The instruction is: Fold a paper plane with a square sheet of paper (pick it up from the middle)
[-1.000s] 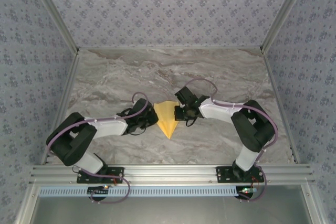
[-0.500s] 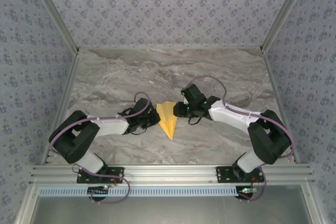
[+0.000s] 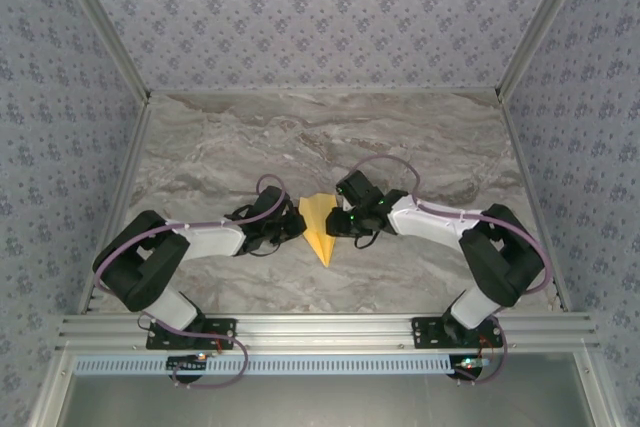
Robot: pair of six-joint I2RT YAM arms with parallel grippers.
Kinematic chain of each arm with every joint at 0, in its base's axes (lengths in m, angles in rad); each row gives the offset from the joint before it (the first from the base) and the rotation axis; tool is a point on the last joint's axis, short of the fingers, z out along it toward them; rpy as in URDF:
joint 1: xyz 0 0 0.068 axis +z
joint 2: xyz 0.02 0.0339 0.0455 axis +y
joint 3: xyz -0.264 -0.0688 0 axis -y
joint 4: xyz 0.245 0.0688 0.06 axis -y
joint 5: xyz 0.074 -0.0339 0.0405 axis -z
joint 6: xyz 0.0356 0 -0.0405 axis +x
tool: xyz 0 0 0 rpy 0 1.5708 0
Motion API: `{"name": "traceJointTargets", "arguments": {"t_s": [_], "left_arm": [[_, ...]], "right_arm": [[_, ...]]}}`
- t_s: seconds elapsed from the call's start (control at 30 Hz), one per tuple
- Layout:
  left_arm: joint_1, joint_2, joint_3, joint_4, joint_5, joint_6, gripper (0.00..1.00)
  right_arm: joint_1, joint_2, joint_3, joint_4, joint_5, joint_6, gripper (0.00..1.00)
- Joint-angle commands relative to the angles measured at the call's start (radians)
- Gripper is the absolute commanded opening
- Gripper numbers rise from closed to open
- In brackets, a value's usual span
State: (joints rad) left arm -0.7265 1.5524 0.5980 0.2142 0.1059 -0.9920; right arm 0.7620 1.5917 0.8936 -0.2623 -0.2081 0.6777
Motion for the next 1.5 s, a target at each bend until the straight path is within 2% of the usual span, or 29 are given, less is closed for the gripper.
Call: {"name": "traceJointTargets", "arguments": {"t_s": [0.0, 0.3, 0.53, 0.63, 0.83, 1.07, 1.3, 1.47], "left_arm": [[0.003, -0.003, 0.034, 0.023, 0.013, 0.016, 0.06], [0.003, -0.002, 0.035, 0.028, 0.018, 0.015, 0.07], [0.003, -0.003, 0.033, 0.039, 0.035, 0.013, 0.07], [0.003, -0.005, 0.032, 0.039, 0.037, 0.014, 0.1], [0.003, -0.027, 0.032, 0.003, 0.01, 0.018, 0.26], [0.014, -0.099, 0.048, -0.131, -0.076, 0.029, 0.45], [0.049, -0.185, 0.069, -0.322, -0.188, 0.01, 0.76], [0.064, -0.225, 0.075, -0.396, -0.234, 0.015, 0.84]], "right_arm": [[0.017, 0.026, 0.022, -0.029, -0.019, 0.007, 0.27], [0.034, 0.047, 0.028, -0.005, -0.055, 0.008, 0.29], [0.059, 0.088, 0.061, -0.029, -0.014, -0.004, 0.35], [0.065, 0.102, 0.075, -0.045, 0.009, -0.007, 0.37], [0.074, 0.138, 0.107, -0.073, 0.046, -0.016, 0.4], [0.088, 0.164, 0.136, -0.101, 0.087, -0.024, 0.44], [0.098, 0.179, 0.157, -0.131, 0.126, -0.027, 0.45], [0.114, 0.195, 0.181, -0.168, 0.171, -0.035, 0.45]]}}
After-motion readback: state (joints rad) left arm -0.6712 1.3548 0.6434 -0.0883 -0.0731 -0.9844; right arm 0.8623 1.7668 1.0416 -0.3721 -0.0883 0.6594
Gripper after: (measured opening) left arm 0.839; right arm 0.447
